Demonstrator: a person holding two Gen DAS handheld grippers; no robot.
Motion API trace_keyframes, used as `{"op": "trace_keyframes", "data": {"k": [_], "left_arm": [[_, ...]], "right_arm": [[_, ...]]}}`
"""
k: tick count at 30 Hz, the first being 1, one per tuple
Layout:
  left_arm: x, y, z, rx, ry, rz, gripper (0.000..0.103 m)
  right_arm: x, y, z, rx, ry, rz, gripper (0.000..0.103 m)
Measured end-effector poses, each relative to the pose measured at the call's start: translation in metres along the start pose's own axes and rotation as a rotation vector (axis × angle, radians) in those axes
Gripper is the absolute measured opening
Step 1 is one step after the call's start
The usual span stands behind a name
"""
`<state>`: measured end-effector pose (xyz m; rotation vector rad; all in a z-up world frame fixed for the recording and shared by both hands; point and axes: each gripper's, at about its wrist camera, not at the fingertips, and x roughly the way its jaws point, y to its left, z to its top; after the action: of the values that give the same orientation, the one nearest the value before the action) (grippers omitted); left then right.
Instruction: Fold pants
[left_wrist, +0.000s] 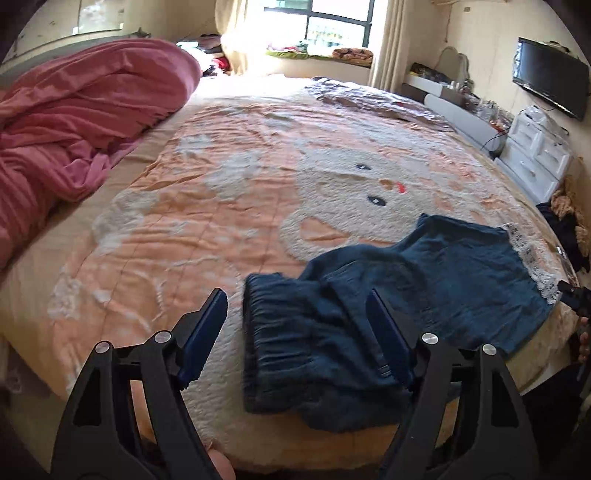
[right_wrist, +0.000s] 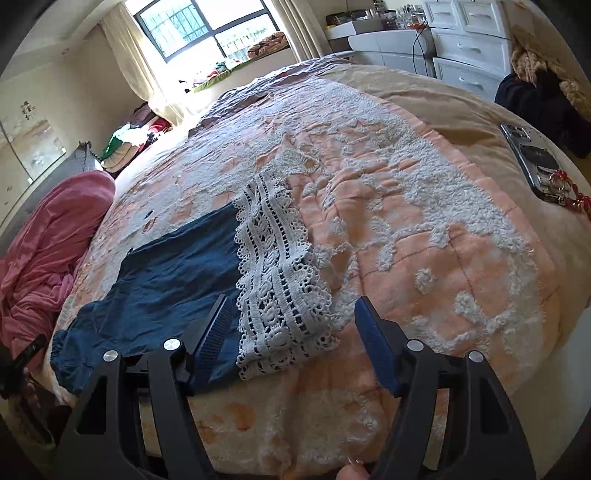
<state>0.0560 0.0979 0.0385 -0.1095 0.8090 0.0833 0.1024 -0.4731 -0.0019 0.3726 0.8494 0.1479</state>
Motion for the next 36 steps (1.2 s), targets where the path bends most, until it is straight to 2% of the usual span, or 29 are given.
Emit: {"op": "trace_keyframes", "data": {"k": [2,4,5,6,7,13,15,17,19,22,26,29,31,33,36], "left_arm": [[0.014,0.009,-0.01,-0.017,0.048,0.039,0.071],[0.029,0.01,-0.018,-0.035,0.088,0.033,0.071],[0.033,0.009,-0.021,-0.039,0.093,0.011,0.065],[0.039,0.007,-0.023,-0.034,0.098,-0.005,0.041],[0.043,0.006,-0.025,-0.032,0.109,0.0,0.036],[0.028,0.011,-0.022,-0.026,0.059,0.067,0.034],[0.031,0.018,-0.025,-0.043,0.061,0.089,0.043],[0.037,0.022,-0.028,-0.07,0.067,0.08,0.044],[0.032,0.018,-0.028,-0.052,0.047,0.086,0.044],[0.018,0.014,-0.022,-0.061,0.037,0.097,0.048],[-0.017,-0.009,-0.006,0.005,-0.048,0.126,0.065],[-0.029,-0.031,0.009,0.042,-0.09,0.066,0.072],[-0.032,-0.055,0.019,0.07,-0.113,-0.001,0.077],[-0.023,-0.083,0.028,0.114,-0.103,-0.069,0.082],[-0.006,-0.13,0.04,0.188,-0.08,-0.161,0.082]], "right_arm": [[0.004,0.005,-0.002,-0.021,0.014,-0.006,0.063],[0.007,0.009,-0.004,-0.045,0.026,-0.012,0.046],[0.007,0.011,-0.005,-0.062,0.03,-0.037,0.034],[0.008,0.011,-0.007,-0.079,0.03,-0.053,0.029],[0.008,0.012,-0.008,-0.091,0.03,-0.057,0.028],[0.005,0.009,-0.015,-0.116,0.029,-0.097,0.026],[0.01,0.008,-0.015,-0.119,0.046,-0.098,0.029],[0.01,0.007,-0.015,-0.111,0.044,-0.091,0.031],[0.007,0.006,-0.015,-0.094,0.038,-0.076,0.034],[-0.005,0.002,-0.014,-0.055,-0.006,-0.054,0.047],[-0.024,-0.001,-0.017,-0.016,-0.075,-0.039,0.056],[-0.03,0.0,-0.021,0.007,-0.098,-0.026,0.056],[-0.032,0.001,-0.022,0.012,-0.108,-0.02,0.057],[-0.03,0.002,-0.022,0.017,-0.108,-0.023,0.058],[-0.026,0.0,-0.023,0.041,-0.099,-0.014,0.058]]}}
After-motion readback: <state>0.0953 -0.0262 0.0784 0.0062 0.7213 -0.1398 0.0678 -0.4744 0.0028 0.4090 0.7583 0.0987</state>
